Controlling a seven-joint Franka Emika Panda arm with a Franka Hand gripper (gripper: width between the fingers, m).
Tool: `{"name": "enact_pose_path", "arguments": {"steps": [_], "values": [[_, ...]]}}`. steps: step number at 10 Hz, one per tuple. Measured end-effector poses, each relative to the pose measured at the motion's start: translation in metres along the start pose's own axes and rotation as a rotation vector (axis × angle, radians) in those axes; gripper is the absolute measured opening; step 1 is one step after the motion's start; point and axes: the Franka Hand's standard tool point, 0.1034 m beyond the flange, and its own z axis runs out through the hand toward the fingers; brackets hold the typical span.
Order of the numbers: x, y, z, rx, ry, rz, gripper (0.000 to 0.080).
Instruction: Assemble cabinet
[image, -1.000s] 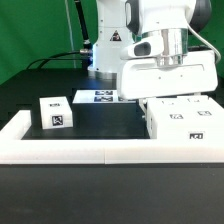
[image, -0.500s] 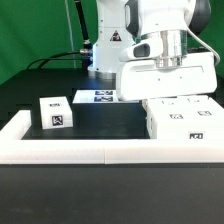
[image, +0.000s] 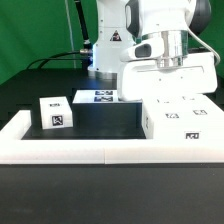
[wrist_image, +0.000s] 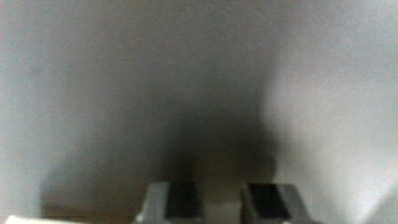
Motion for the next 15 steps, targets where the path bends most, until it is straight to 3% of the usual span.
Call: {"name": "enact_pose_path", "arguments": {"steps": [4,7,11,15], "values": [[-0.001,0.001,-0.003,0.002,-0.018,-0.009,0.0003],[0.015,0.007,-0.048,0.002,-0.049,-0.025,0.0002],[0.035,0.008,-0.079,0.002,-0.052,-0.033,0.0002],[0.032,0.008,-0.075,0.003,-0.059,-0.032,0.0002]]}}
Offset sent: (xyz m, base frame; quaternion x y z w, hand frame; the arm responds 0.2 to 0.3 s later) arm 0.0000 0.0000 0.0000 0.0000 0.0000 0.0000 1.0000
